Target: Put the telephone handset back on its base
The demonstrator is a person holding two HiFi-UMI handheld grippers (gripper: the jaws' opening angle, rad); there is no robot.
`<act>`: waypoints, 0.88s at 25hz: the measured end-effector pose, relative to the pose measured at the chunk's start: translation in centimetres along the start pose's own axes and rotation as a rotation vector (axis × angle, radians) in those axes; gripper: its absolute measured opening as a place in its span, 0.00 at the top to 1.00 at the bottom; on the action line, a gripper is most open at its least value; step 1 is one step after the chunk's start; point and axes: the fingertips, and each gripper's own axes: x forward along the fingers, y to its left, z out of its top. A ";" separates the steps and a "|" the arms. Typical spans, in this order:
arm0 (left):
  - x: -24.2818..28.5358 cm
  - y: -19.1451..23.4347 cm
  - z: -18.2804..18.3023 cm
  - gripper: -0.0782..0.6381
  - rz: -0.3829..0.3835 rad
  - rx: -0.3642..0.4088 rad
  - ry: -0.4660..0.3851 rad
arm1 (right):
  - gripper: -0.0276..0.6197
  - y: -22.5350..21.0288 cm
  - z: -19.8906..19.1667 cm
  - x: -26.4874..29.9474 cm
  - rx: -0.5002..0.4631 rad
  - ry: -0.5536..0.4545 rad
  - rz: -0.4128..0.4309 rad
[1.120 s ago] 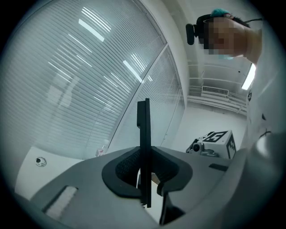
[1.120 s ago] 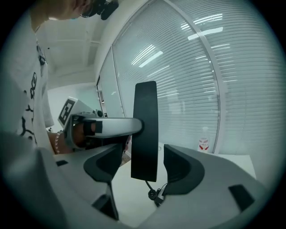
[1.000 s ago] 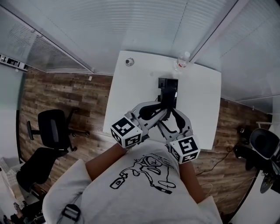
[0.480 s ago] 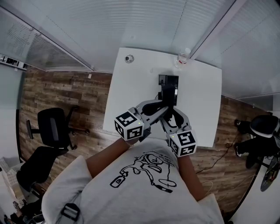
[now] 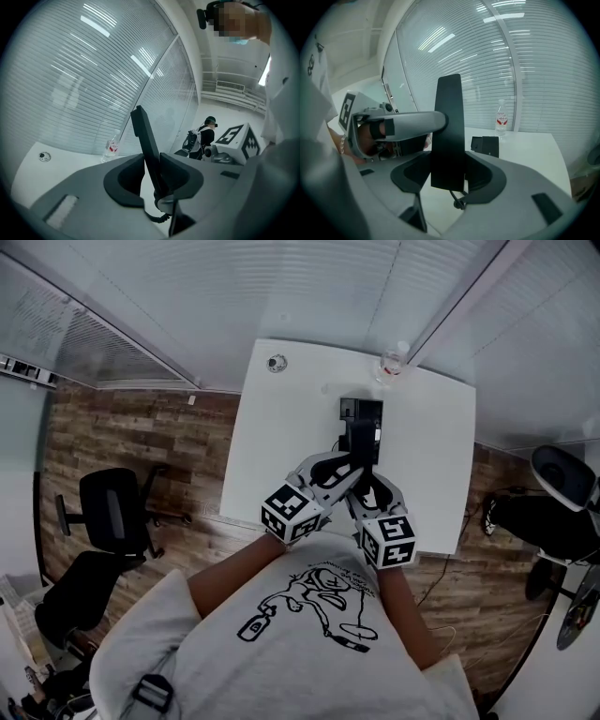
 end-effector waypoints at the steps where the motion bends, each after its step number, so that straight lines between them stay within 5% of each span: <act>1: 0.1 0.0 -0.1 0.76 0.007 0.013 0.003 | 0.63 -0.1 -0.1 0.1 0.005 0.005 -0.005; 11: 0.7 1.3 -2.0 0.74 0.073 0.100 0.051 | 0.63 -0.6 -1.7 1.6 0.063 0.060 -0.033; 22: 1.5 3.3 -4.2 0.73 0.104 0.096 0.118 | 0.63 -1.3 -3.6 3.8 0.124 0.138 -0.040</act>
